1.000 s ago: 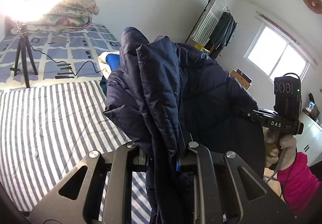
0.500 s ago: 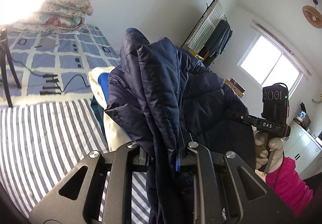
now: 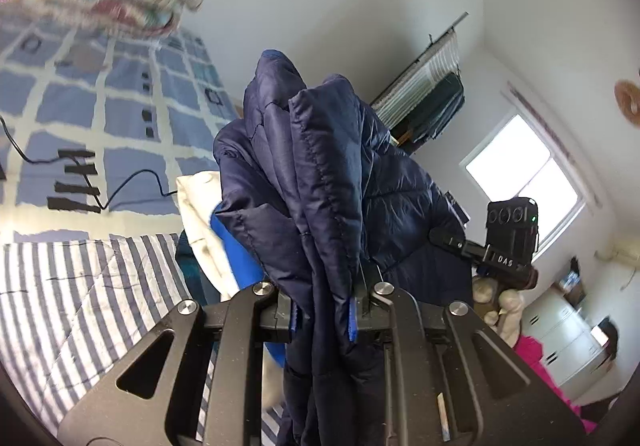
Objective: Fold large clothes
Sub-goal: 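Lift the folded jacket with both grippers and carry it along the mattress, then lower the jacket onto the mattress end and open both grippers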
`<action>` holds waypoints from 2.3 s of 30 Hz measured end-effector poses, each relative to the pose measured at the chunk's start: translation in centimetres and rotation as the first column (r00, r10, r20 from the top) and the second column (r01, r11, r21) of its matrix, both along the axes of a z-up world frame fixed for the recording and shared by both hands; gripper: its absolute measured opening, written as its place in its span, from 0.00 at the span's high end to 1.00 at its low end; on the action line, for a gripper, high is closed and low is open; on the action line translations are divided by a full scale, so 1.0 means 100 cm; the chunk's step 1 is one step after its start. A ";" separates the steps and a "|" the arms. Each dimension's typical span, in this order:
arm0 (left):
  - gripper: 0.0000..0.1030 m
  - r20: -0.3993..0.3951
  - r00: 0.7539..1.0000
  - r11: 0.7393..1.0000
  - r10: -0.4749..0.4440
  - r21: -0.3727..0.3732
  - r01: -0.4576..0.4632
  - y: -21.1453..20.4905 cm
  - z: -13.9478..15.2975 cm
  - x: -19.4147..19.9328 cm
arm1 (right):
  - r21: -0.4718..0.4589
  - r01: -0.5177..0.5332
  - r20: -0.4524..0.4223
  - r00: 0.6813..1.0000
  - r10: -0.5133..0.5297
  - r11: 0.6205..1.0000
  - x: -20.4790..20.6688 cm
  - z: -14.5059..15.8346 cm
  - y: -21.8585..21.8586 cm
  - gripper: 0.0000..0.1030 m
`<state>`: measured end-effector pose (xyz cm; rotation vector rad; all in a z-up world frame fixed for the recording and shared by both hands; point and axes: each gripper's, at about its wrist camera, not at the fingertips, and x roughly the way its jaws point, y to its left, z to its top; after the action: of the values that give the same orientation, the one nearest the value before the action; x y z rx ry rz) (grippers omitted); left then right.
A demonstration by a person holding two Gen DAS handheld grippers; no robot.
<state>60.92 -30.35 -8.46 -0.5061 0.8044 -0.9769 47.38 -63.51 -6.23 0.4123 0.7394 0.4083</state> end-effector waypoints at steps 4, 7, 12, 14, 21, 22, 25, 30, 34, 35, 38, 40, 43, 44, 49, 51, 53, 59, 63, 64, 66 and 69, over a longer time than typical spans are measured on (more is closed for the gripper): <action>0.86 -0.037 0.999 1.000 0.022 -0.015 -0.023 -0.001 -0.023 0.023 | 0.034 -0.010 -0.042 0.999 0.012 0.999 0.026 -0.027 -0.011 0.83; 0.86 -0.037 0.999 1.000 0.030 -0.001 -0.030 -0.005 -0.028 0.027 | 0.049 -0.018 -0.056 0.998 0.020 0.999 0.035 -0.038 -0.019 0.82; 0.86 -0.019 0.999 0.999 0.026 0.040 -0.025 -0.016 -0.032 0.028 | 0.063 -0.006 -0.100 0.995 0.013 0.998 0.049 -0.052 -0.036 0.79; 0.85 -0.007 1.000 0.998 0.031 0.061 -0.030 -0.021 -0.033 0.027 | 0.050 -0.004 -0.103 0.995 0.009 0.999 0.051 -0.051 -0.039 0.79; 0.85 0.048 0.998 0.990 0.029 0.140 -0.036 -0.034 -0.026 0.011 | -0.006 0.028 -0.125 0.992 -0.028 1.000 0.044 -0.051 -0.041 0.78; 0.85 0.055 0.998 0.988 0.030 0.151 -0.038 -0.035 -0.026 0.010 | -0.007 0.037 -0.128 0.991 -0.038 0.999 0.043 -0.052 -0.043 0.77; 0.85 0.065 0.997 0.985 0.031 0.170 -0.042 -0.037 -0.024 0.007 | -0.013 0.063 -0.132 0.989 -0.064 0.998 0.045 -0.054 -0.046 0.75; 0.83 0.082 0.996 0.977 0.047 0.202 -0.062 -0.038 -0.021 0.002 | -0.061 0.108 -0.138 0.984 -0.115 0.992 0.047 -0.051 -0.042 0.69; 0.76 0.074 0.995 0.974 0.068 0.213 -0.082 -0.036 -0.020 0.000 | -0.077 0.146 -0.137 0.978 -0.155 0.986 0.041 -0.047 -0.044 0.68; 0.75 0.070 0.995 0.973 0.076 0.215 -0.090 -0.035 -0.020 -0.001 | -0.088 0.154 -0.136 0.977 -0.165 0.984 0.040 -0.048 -0.044 0.67; 0.63 0.060 0.994 0.968 0.096 0.225 -0.107 -0.030 -0.021 -0.003 | -0.109 0.190 -0.135 0.970 -0.204 0.976 0.034 -0.045 -0.044 0.62; 0.57 0.060 0.993 0.966 0.103 0.231 -0.114 -0.026 -0.020 -0.007 | -0.119 0.209 -0.131 0.966 -0.224 0.971 0.030 -0.042 -0.043 0.62; 0.50 0.070 0.992 0.963 0.109 0.240 -0.123 -0.020 -0.018 -0.016 | -0.130 0.240 -0.123 0.959 -0.256 0.962 0.020 -0.039 -0.044 0.53; 0.50 0.074 0.992 0.963 0.107 0.241 -0.122 -0.016 -0.016 -0.020 | -0.128 0.246 -0.119 0.958 -0.261 0.961 0.017 -0.038 -0.043 0.48; 0.50 0.105 0.989 0.959 0.108 0.250 -0.131 -0.001 -0.004 -0.043 | -0.140 0.269 -0.095 0.954 -0.283 0.953 -0.002 -0.026 -0.032 0.46; 0.50 0.119 0.987 0.959 0.107 0.251 -0.134 0.006 0.003 -0.055 | -0.147 0.274 -0.086 0.954 -0.288 0.950 -0.011 -0.019 -0.025 0.45; 0.50 0.142 0.984 0.958 0.105 0.252 -0.139 0.013 0.013 -0.071 | -0.157 0.272 -0.077 0.955 -0.286 0.949 -0.022 -0.012 -0.016 0.45; 0.50 0.241 0.966 0.946 0.097 0.280 -0.165 0.036 0.047 -0.128 | -0.171 0.271 -0.034 0.959 -0.281 0.947 -0.063 0.013 0.012 0.45; 0.50 0.290 0.951 0.941 0.107 0.280 -0.192 0.056 0.079 -0.174 | -0.174 0.266 0.001 0.963 -0.270 0.948 -0.099 0.039 0.038 0.46; 0.50 0.300 0.947 0.940 0.115 0.276 -0.201 0.064 0.089 -0.188 | -0.169 0.265 0.011 0.964 -0.267 0.949 -0.111 0.048 0.044 0.45; 0.50 0.318 0.940 0.939 0.124 0.269 -0.214 0.077 0.107 -0.213 | -0.163 0.263 0.028 0.965 -0.262 0.951 -0.131 0.064 0.056 0.46; 0.50 0.353 0.926 0.937 0.134 0.260 -0.234 0.098 0.135 -0.257 | -0.163 0.250 0.057 0.968 -0.244 0.954 -0.168 0.092 0.080 0.46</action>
<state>35.22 -20.57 5.07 -0.1449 0.5735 -0.7203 30.58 -55.51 2.98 0.3313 0.6717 0.1157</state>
